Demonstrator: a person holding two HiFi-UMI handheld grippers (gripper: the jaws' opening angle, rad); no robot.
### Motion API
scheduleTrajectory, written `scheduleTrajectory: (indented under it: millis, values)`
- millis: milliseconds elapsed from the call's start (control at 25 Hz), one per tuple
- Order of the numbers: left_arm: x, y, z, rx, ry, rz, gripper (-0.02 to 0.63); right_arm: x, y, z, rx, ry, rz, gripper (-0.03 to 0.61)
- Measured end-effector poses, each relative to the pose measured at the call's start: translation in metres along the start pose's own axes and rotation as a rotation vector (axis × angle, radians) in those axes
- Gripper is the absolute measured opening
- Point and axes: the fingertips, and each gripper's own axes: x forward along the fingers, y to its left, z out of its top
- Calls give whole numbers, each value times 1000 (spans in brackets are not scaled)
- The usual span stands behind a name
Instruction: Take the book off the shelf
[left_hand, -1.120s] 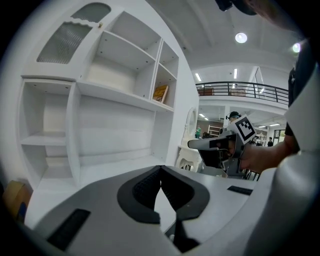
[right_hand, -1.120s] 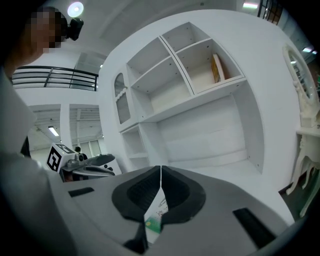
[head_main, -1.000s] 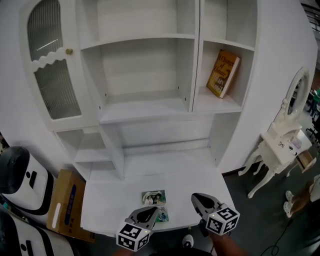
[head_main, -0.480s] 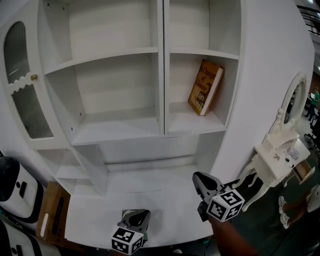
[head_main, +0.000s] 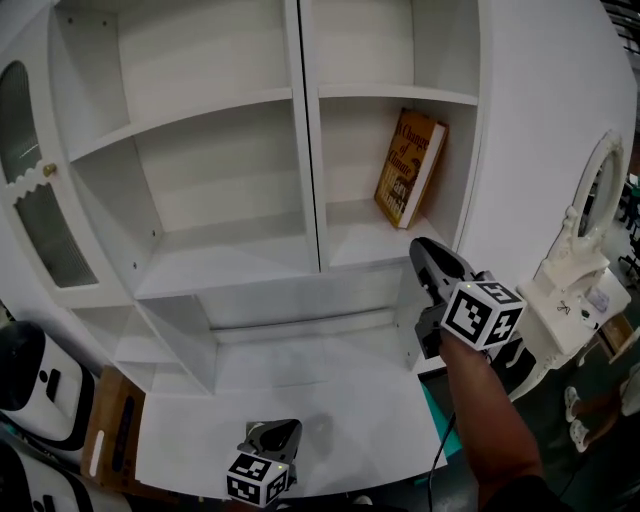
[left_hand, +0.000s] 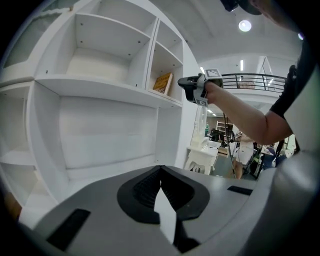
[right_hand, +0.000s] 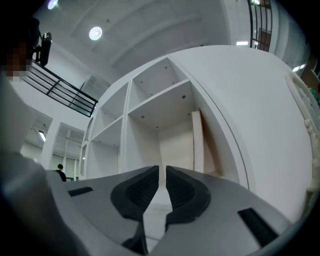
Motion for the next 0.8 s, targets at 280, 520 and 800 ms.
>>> scheduleTrajectory:
  millis: [280, 520, 800]
  values:
    - [2, -4, -8, 16, 34, -84, 11, 56, -46, 28, -32, 64, -149, 138]
    - [-7, 13, -7, 32, 28, -106, 11, 79, -71, 28, 26, 73, -283, 218]
    - [-14, 31, -10, 21, 28, -121, 11, 100, -92, 23, 30, 101, -389, 222]
